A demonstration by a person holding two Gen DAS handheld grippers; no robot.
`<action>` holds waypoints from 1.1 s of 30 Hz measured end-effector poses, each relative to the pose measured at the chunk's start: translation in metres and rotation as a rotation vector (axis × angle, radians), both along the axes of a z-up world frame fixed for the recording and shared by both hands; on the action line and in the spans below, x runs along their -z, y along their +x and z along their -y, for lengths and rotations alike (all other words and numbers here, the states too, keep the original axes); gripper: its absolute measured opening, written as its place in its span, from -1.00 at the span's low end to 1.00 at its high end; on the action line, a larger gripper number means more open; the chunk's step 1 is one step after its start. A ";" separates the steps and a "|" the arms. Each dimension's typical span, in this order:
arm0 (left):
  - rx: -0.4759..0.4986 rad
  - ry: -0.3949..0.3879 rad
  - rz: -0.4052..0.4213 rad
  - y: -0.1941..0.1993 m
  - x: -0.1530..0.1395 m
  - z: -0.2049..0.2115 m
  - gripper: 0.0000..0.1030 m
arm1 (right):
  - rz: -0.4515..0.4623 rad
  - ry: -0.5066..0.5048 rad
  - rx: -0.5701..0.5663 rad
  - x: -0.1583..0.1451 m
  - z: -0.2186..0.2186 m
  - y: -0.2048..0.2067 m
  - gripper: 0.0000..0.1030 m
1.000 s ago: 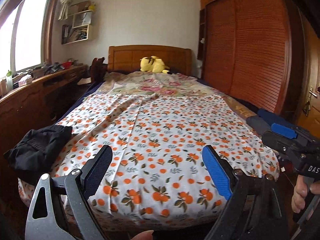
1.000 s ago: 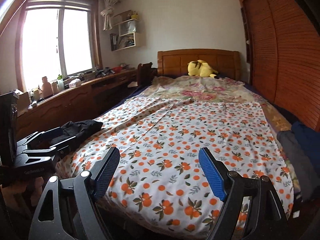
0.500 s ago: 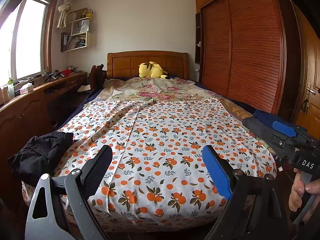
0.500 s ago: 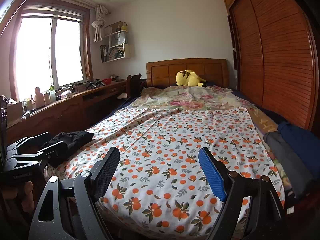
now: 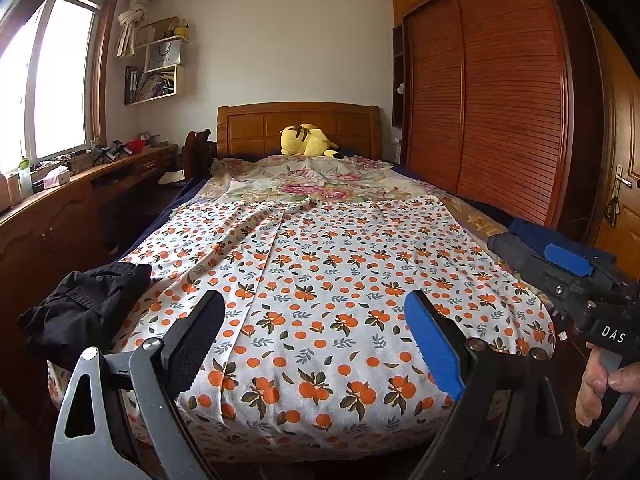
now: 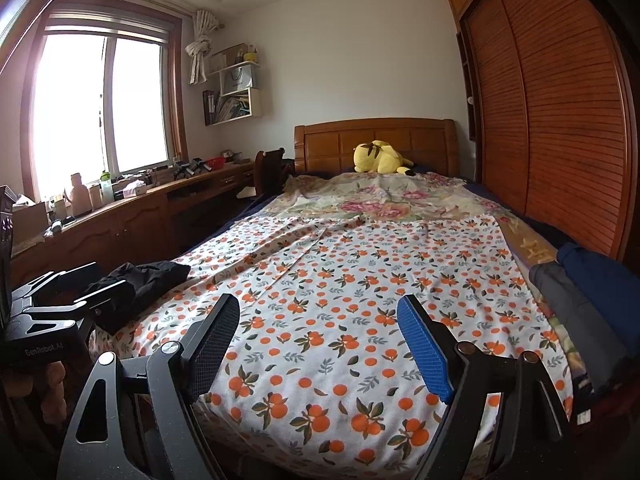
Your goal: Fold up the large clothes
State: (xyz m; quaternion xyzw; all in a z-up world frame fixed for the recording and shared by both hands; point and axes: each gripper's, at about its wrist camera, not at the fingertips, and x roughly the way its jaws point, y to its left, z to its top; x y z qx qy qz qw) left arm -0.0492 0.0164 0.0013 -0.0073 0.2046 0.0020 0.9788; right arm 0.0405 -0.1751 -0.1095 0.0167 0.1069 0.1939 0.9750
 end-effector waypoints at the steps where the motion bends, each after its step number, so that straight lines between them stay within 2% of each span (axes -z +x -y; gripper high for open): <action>1: 0.001 -0.001 0.000 0.000 0.000 0.000 0.78 | 0.000 0.000 -0.001 0.000 0.001 0.001 0.60; 33: 0.002 0.003 0.004 -0.002 0.001 0.002 0.78 | 0.006 -0.003 -0.009 0.001 0.012 0.001 0.60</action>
